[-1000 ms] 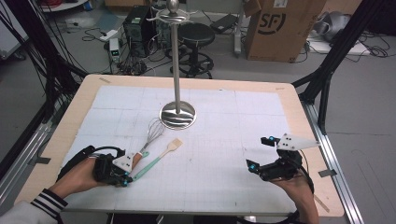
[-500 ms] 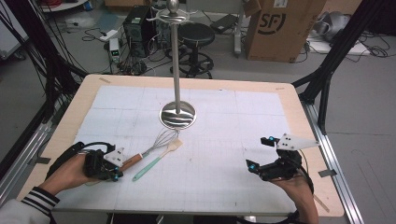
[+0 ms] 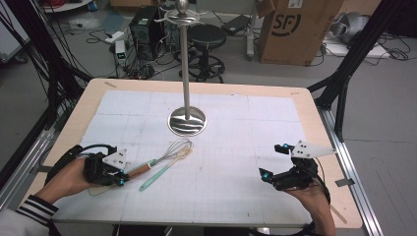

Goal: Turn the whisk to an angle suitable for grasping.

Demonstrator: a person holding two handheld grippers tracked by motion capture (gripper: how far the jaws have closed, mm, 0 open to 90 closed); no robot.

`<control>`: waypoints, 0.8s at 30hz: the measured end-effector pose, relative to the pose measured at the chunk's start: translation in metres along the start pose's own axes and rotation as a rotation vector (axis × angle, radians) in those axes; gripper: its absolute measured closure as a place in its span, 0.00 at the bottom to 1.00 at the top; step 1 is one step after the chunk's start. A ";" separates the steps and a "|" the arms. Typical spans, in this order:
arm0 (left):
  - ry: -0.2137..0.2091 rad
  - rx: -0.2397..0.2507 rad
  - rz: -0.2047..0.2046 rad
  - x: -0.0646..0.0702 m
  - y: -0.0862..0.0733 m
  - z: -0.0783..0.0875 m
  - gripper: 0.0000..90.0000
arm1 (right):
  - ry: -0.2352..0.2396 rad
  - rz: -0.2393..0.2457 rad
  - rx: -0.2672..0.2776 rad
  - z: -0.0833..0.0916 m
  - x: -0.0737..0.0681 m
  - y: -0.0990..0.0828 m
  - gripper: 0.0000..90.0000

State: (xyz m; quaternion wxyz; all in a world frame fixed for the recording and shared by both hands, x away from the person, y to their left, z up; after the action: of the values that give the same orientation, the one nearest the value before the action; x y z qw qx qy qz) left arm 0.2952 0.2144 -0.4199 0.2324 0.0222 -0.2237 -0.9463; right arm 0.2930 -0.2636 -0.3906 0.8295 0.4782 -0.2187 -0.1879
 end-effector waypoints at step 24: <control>-0.021 0.222 0.069 -0.003 0.035 0.040 0.02 | 0.005 0.000 0.006 0.001 0.000 0.001 0.00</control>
State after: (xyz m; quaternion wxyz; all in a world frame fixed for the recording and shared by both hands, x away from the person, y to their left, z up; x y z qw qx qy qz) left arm 0.3070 0.2047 -0.3687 0.2586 0.0302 -0.3300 -0.9073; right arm 0.2925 -0.2643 -0.3892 0.8287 0.4810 -0.2174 -0.1862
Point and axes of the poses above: each handheld gripper's, and its own axes: z roughly backward along the jaws, y roughly out of its top, x roughly to its right, the point moved 5 cm from there along -z, roughly forward along the jaws, and after that the axes turned 15 degrees about z, right-handed, at the moved point
